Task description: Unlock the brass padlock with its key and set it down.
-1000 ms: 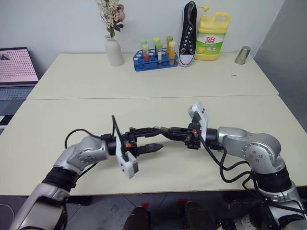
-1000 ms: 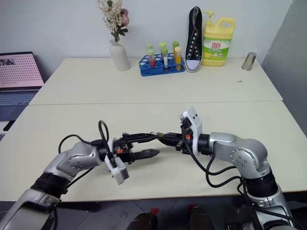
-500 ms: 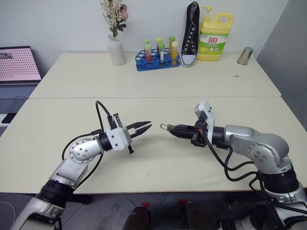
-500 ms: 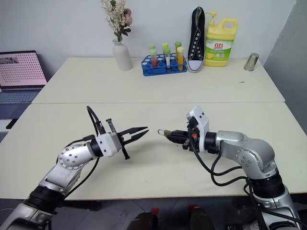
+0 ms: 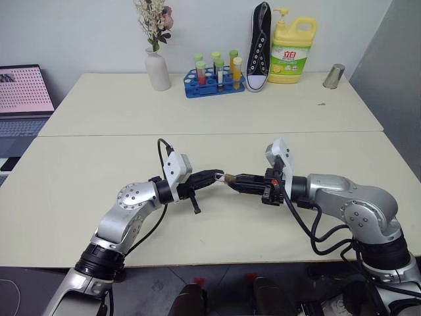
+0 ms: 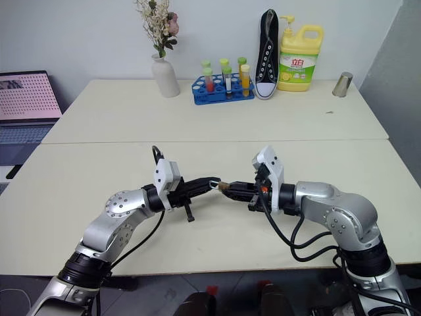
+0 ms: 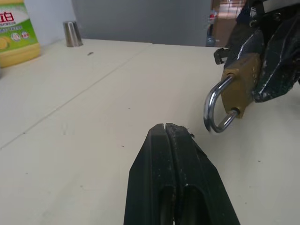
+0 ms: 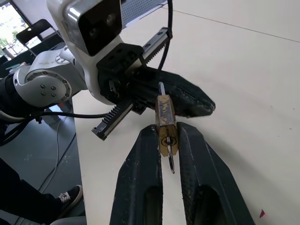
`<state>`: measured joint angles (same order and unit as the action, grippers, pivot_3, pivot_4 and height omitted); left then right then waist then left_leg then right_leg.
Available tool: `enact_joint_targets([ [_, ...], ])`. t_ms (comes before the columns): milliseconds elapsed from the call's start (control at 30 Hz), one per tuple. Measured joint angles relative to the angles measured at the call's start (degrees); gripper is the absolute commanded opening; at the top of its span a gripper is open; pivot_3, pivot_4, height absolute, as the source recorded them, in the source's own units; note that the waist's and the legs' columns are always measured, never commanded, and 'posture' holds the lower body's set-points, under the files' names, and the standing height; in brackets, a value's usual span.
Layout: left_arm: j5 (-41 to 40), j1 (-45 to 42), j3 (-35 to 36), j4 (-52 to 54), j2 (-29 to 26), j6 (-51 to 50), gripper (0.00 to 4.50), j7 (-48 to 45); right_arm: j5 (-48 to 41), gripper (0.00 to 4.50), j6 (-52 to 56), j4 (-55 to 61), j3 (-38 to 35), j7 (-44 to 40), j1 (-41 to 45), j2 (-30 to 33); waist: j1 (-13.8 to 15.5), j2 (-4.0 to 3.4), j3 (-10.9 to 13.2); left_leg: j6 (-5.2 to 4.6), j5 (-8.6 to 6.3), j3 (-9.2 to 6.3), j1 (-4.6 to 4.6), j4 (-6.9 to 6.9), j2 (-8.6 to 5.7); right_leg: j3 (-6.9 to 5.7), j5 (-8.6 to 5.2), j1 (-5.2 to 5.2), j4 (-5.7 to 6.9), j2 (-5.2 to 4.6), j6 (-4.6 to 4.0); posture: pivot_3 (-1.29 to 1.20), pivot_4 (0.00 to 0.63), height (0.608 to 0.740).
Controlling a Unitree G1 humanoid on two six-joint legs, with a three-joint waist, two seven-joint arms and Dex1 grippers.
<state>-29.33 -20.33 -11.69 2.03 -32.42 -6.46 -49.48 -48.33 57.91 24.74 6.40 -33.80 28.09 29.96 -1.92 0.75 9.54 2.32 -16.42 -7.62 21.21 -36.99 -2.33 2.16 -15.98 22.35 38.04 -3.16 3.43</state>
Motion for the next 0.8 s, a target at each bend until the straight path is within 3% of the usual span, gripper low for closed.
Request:
enact_joint_targets([
  [300,-0.82,3.03,3.36,2.24,0.26,-4.29,0.0,-4.1,0.03,0.13,0.0,-0.01,-0.02,-0.07,-0.11,0.25,0.1,0.0,0.0,0.0,0.0,0.0,0.0,-0.01,0.02,0.03,0.0,0.0,-0.01,-0.02,0.0,0.0,0.15,0.74],
  [800,0.0,2.94,6.21,4.2,3.45,-7.94,0.0,-3.08,0.11,0.13,-0.01,-0.08,-0.01,-1.15,-0.12,0.27,0.12,0.0,0.0,0.0,0.0,0.01,0.0,0.0,0.02,0.02,0.0,-0.01,-0.03,-0.03,0.0,0.0,0.15,0.74],
])
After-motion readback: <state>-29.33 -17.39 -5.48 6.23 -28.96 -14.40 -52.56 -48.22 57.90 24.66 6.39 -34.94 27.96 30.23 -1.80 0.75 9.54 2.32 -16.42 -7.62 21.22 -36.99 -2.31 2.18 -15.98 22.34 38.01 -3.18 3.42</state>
